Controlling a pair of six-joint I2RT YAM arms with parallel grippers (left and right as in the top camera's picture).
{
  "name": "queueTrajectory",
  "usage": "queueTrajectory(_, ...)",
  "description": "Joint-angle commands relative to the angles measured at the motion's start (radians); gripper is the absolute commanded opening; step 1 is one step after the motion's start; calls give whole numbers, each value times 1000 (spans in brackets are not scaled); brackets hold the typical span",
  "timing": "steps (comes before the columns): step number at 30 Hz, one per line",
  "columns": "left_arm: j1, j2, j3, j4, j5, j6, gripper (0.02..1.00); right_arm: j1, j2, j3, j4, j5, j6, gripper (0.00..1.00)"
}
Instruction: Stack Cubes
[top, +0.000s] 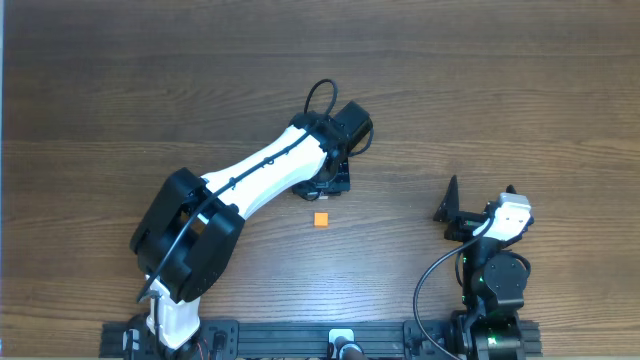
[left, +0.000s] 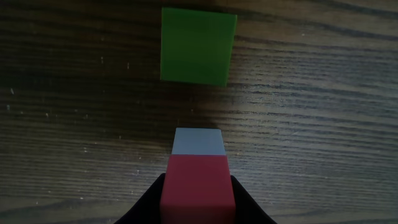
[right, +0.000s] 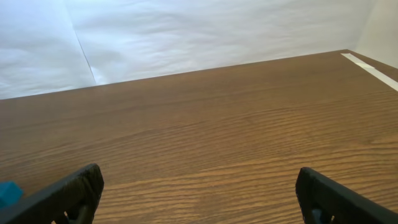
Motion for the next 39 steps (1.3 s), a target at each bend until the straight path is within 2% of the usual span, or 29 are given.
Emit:
queueTrajectory(1, 6, -34, 6, 3, 2, -14, 255, -6, -8, -5, -1, 14, -5, 993)
queueTrajectory(7, 6, -34, 6, 3, 2, -14, 268, -6, -8, -5, -1, 14, -5, 993)
queueTrajectory(14, 6, -34, 6, 3, 2, -14, 327, -6, -8, -5, -1, 14, -5, 991)
queueTrajectory(24, 6, -34, 6, 3, 2, -14, 343, -6, -8, -5, -1, 14, -5, 993)
queueTrajectory(27, 6, -34, 6, 3, 2, -14, 406, -6, -8, -5, -1, 14, -5, 993)
queueTrajectory(32, 6, -34, 6, 3, 3, -14, 621, -6, -8, -5, -1, 14, -5, 993)
queueTrajectory(34, 5, -34, 6, 2, 3, -14, 658, -6, -8, -5, -1, 14, -5, 993)
queueTrajectory(39, -18, -45, 6, -6, 3, -26, 673, -6, -8, -5, -1, 14, -5, 993)
